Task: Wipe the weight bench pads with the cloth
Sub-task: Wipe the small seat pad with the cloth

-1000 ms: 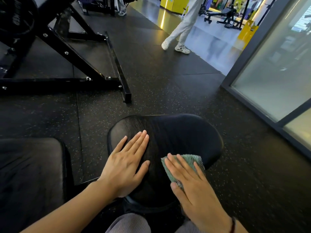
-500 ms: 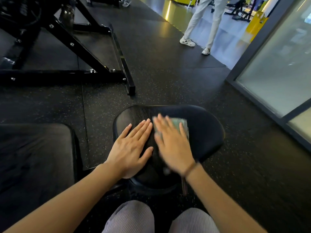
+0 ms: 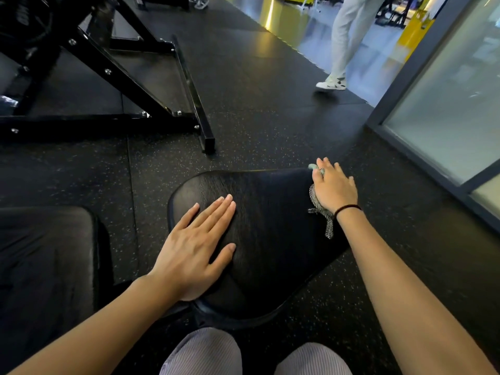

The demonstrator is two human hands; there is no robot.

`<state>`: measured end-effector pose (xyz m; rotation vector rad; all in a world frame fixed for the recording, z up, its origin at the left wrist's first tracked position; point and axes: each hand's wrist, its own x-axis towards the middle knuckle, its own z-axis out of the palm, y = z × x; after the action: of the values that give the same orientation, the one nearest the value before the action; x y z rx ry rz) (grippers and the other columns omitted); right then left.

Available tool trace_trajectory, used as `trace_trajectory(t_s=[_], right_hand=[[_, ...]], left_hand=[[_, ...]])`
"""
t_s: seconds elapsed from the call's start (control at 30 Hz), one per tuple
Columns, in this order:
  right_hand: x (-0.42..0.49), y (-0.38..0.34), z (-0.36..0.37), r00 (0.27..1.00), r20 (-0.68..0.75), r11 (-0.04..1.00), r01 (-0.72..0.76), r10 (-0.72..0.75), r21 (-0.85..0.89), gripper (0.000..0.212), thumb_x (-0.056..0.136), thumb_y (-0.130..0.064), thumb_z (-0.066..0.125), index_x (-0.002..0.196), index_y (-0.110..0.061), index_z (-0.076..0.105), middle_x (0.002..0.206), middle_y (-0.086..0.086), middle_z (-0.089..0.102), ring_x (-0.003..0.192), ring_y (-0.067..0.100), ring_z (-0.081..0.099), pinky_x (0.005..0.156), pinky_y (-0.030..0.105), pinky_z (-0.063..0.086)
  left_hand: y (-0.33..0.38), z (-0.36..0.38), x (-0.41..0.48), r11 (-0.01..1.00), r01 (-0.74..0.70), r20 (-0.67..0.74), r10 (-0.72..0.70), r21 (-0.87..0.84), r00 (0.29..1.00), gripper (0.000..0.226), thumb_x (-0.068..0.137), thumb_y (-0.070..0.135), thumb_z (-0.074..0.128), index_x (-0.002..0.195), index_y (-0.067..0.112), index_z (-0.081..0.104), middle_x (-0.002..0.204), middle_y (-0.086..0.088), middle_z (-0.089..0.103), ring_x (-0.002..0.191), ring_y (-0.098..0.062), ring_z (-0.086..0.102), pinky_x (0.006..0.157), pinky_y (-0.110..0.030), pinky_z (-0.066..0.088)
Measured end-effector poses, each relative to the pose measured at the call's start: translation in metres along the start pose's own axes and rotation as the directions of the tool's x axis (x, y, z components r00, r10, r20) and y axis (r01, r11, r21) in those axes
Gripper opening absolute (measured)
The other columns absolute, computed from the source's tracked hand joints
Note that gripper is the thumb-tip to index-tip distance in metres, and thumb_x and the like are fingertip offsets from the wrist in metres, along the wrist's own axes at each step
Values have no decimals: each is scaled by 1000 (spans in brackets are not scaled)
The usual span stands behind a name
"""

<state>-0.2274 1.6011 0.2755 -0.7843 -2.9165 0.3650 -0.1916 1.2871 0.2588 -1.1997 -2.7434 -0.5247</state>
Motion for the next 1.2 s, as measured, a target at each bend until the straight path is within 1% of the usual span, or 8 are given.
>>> trace_trajectory(t_s=[0.23, 0.33, 0.5, 0.63, 0.8, 0.9, 1.1, 1.2], right_hand=[[-195, -4, -2, 949, 24, 941, 308, -314, 139, 56, 92, -49, 10, 147, -38, 11, 154, -24, 0, 143, -1, -4, 116, 32, -2], [-173, 13, -5, 941, 17, 937, 334, -338, 105, 56, 90, -54, 8, 145, -42, 12, 152, -29, 0, 142, -5, -6, 115, 31, -3], [-33, 36, -14, 994, -3, 985, 107, -108, 138, 45, 101, -38, 25, 144, -29, 34, 154, -7, 28, 143, 16, 19, 114, 47, 12], [22, -30, -4, 994, 78, 997, 74, -71, -33, 42, 99, -38, 22, 115, -32, 61, 121, 6, 64, 108, 30, 58, 93, 42, 42], [1, -208, 43, 780, 386, 855, 517, -492, 45, 54, 95, -46, 23, 114, -13, 61, 122, 18, 60, 108, 34, 57, 86, 40, 42], [-22, -243, 41, 655, 449, 750, 659, -607, 53, 57, 96, -53, 31, 114, -8, 61, 123, 17, 60, 110, 33, 55, 84, 39, 39], [22, -114, 10, 884, 317, 923, 380, -342, -62, 65, 88, -70, 30, 99, -14, 63, 107, 10, 65, 100, 27, 61, 76, 33, 41], [41, -57, -11, 933, 316, 969, 219, -175, -111, 66, 90, -68, 23, 95, -14, 61, 101, 9, 63, 101, 30, 60, 80, 37, 40]], left_hand=[[0, 1, 0, 1000, 8, 8, -8, 7, 1000, 67, 92, 51, 22, 151, 20, 11, 158, 5, 7, 145, -7, 3, 117, -36, 7], [-1, 0, 1, 1000, 3, -1, -3, -5, 1000, 67, 92, 50, 26, 151, 20, 13, 158, 5, 11, 145, -7, 6, 116, -38, 10], [-2, 1, 1, 999, 2, -7, -2, -34, 1000, 67, 92, 48, 31, 151, 20, 15, 158, 6, 11, 145, -7, 7, 114, -38, 13], [-2, 2, 1, 998, 0, -23, -1, -69, 1000, 68, 90, 48, 36, 150, 22, 18, 158, 8, 15, 145, -6, 10, 113, -38, 14], [-6, 4, 3, 997, -12, -37, 9, -81, 999, 69, 86, 50, 41, 148, 23, 25, 155, 8, 23, 144, -6, 16, 114, -35, 14], [-7, 4, 3, 998, 0, -22, -2, -65, 1000, 68, 87, 52, 41, 147, 26, 26, 152, 8, 28, 143, -6, 16, 113, -34, 15], [-4, -1, 1, 997, -10, -31, 8, -81, 1000, 72, 85, 48, 43, 149, 24, 22, 156, 9, 20, 144, -4, 15, 113, -35, 13], [-5, 1, 1, 997, -11, -30, 9, -79, 1000, 73, 85, 49, 42, 150, 24, 19, 157, 9, 17, 144, -4, 13, 113, -36, 14]])
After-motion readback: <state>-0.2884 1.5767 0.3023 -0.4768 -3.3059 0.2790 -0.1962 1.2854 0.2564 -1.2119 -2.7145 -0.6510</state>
